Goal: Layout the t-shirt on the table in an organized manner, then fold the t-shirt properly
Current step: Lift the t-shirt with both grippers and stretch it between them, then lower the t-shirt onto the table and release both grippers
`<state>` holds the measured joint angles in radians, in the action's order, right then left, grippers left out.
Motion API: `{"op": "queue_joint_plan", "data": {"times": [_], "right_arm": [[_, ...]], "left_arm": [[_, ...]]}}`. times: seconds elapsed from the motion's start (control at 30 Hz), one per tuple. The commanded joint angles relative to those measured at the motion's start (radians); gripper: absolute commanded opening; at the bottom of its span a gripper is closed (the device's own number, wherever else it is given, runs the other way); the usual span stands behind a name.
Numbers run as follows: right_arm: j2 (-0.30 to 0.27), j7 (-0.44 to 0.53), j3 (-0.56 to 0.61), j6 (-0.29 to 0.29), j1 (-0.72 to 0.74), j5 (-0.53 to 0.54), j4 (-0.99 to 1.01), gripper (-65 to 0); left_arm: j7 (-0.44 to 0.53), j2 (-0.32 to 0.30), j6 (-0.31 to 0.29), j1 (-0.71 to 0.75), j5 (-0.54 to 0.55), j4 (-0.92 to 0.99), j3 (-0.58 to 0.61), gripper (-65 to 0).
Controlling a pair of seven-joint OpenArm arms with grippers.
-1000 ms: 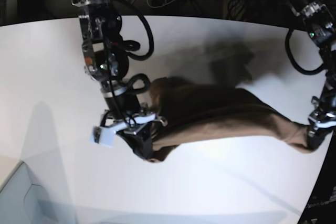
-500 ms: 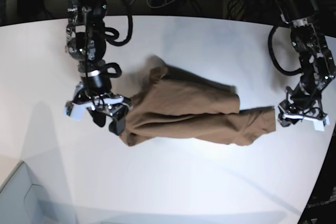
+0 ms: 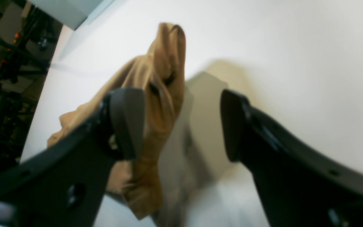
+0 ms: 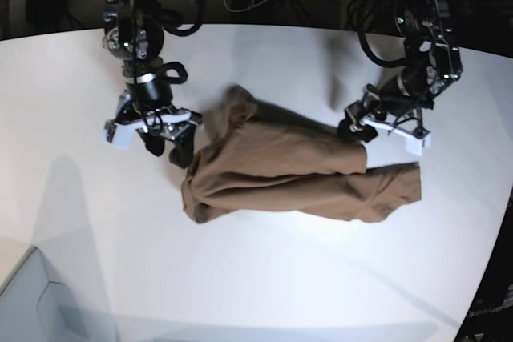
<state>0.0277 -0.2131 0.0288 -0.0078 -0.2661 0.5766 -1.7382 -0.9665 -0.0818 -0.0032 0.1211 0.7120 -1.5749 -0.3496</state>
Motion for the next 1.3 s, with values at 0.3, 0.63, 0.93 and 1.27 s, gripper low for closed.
{"op": "queue_joint_plan", "data": {"times": [0.3, 0.63, 0.93, 1.27], "right_arm": [[0.001, 0.022, 0.003, 0.012, -0.025, 0.001, -0.018, -26.5], [-0.044, 0.022, 0.001, 0.012, -0.029, 0.001, -0.016, -26.5], [-0.048, 0.022, 0.001, 0.012, -0.022, 0.001, 0.02, -26.5], [-0.048, 0.024, 0.003, 0.012, 0.003, 0.001, 0.073, -26.5]], "left_arm": [[0.008, -0.011, 0.006, -0.096, -0.035, 0.066, 0.047, -13.7], [0.008, -0.014, -0.001, -0.186, -0.03, 0.198, 0.048, -40.5], [0.008, -0.016, -0.002, -0.18, -0.022, 0.018, 0.04, -64.0], [-0.002, -0.016, -0.002, -0.139, 0.108, -0.408, -0.082, -64.8]]}}
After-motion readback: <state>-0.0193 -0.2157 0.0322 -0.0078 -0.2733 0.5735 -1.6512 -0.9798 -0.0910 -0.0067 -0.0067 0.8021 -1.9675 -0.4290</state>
